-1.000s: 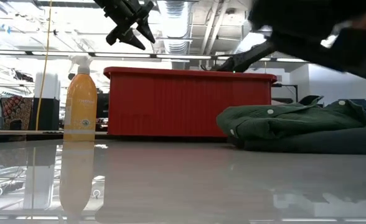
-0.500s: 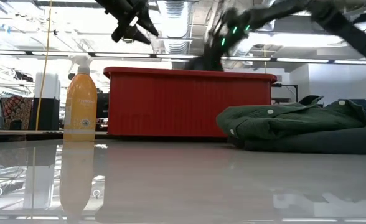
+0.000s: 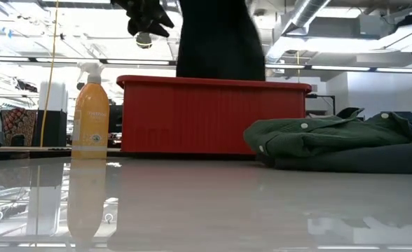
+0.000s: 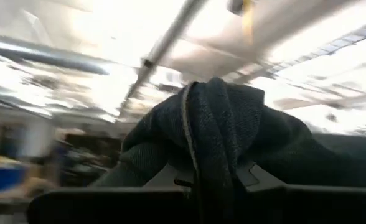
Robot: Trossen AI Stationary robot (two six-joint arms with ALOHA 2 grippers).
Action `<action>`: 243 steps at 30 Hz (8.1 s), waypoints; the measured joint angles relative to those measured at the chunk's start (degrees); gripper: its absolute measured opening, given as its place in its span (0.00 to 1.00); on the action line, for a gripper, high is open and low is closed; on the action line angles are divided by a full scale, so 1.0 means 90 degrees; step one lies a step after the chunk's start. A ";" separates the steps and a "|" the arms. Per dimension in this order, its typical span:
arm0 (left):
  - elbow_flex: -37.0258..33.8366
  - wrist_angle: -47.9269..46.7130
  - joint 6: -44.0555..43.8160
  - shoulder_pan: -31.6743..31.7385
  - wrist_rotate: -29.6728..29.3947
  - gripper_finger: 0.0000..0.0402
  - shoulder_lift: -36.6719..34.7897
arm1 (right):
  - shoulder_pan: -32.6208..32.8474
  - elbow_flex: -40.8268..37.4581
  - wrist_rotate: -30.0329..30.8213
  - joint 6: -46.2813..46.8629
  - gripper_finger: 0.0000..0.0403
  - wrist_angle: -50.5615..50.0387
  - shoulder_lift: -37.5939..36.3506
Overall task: Fold Laundry from Bin
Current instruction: Fold the blue pants from the red laundry bin
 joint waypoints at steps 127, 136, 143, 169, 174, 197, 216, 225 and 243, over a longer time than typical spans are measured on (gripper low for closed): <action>-0.0203 0.1256 -0.1945 -0.5196 -0.1976 0.05 0.2693 | 0.9541 -0.6273 0.6549 0.7397 0.64 -0.7666 -0.3047; -0.0160 0.1169 -0.1072 -0.5696 -0.1585 0.02 0.0618 | 0.9255 -0.6273 0.6518 0.6022 0.64 -0.6249 -0.2832; -0.1549 0.1946 -0.1367 -0.6348 -0.2056 0.02 -0.1455 | 0.8671 -0.7088 0.5482 0.4599 0.63 -0.4194 -0.2368; -0.6723 1.2197 -0.2098 -0.6964 -0.3897 0.20 -0.0816 | 0.6464 -0.7073 0.3490 0.1087 0.61 0.4097 0.0113; -0.6394 1.0927 -0.2099 -0.6982 -0.3676 0.39 -0.1279 | 0.6259 -0.6637 0.3471 0.1112 0.61 0.3297 0.0113; 0.0253 -0.0581 -0.1810 -0.7460 -0.4226 0.50 -0.0368 | 0.5856 -0.4701 0.2624 0.2340 0.61 0.1622 0.1981; 0.1359 -0.1466 -0.0654 -0.7690 -0.3620 0.50 0.1439 | 0.5787 -0.4597 0.1753 0.2320 0.61 0.1600 0.2017; 0.1893 -0.2355 0.0987 -0.7628 -0.4249 0.50 0.2254 | 0.5814 -0.4597 0.1380 0.2510 0.61 0.1604 0.2014; 0.2084 -0.3970 -0.0147 -0.7402 -0.3431 0.27 0.2436 | 0.5769 -0.4597 0.1263 0.2723 0.61 0.1443 0.2008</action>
